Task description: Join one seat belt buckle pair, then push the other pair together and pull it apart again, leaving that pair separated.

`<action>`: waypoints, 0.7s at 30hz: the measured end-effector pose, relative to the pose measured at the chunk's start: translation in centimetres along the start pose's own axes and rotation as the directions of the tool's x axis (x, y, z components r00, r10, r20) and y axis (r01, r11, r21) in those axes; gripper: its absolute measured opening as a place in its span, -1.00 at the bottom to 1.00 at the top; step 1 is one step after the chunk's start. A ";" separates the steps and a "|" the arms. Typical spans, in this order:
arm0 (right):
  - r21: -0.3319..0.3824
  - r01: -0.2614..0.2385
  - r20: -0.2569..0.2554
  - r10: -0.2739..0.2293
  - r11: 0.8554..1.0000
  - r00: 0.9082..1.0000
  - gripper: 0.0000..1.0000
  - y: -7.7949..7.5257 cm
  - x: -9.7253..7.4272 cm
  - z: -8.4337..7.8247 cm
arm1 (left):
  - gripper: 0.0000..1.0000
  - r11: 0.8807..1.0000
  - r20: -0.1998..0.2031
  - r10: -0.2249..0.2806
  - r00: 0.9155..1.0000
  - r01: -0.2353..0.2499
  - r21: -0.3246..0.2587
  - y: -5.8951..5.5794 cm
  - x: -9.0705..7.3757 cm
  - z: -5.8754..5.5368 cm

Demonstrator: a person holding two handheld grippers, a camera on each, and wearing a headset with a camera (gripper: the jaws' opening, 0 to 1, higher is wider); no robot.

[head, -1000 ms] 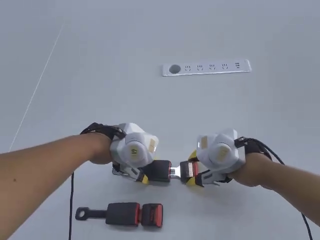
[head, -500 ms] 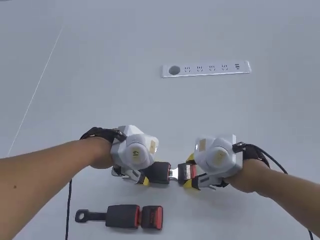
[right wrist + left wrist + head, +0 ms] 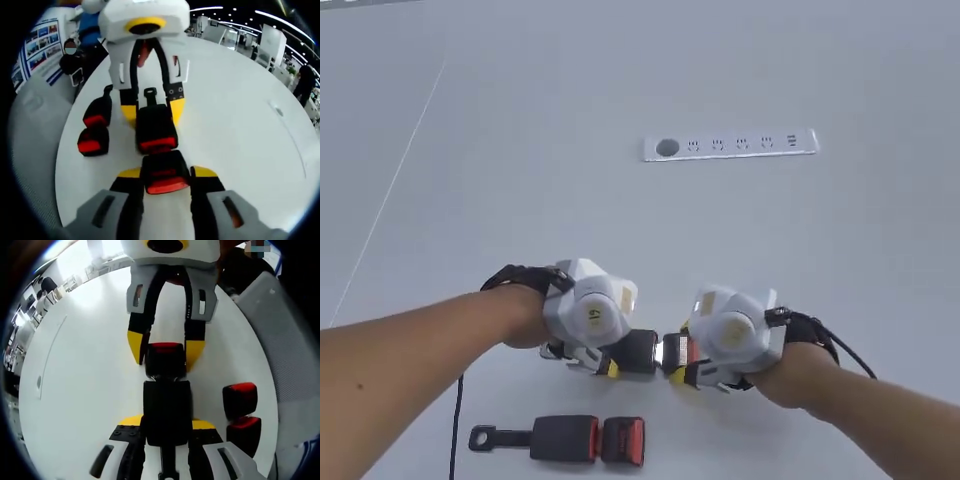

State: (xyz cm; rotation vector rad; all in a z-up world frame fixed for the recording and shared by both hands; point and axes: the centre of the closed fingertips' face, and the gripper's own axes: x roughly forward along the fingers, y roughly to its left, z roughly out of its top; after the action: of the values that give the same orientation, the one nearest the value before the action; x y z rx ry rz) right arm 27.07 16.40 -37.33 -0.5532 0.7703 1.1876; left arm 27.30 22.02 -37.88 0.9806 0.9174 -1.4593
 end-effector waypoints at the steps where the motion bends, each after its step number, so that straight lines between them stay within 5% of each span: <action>1: -0.006 -0.001 -0.006 0.001 1.000 1.000 -0.29 0.0 0.0 0.0 | -0.35 1.000 -0.002 0.000 1.000 0.000 0.002 0.0 0.0 0.0; 21: -0.052 -0.018 -0.047 0.016 0.998 0.999 -0.29 -0.1 0.2 0.1 | -0.33 1.000 -0.039 -0.002 0.999 0.003 0.020 -0.1 -0.3 0.3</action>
State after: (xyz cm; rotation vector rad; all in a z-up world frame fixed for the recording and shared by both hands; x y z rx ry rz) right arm 27.18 16.58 -37.47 -0.6203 0.7865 1.2167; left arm 27.14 21.81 -37.48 1.0261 0.9340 -1.4581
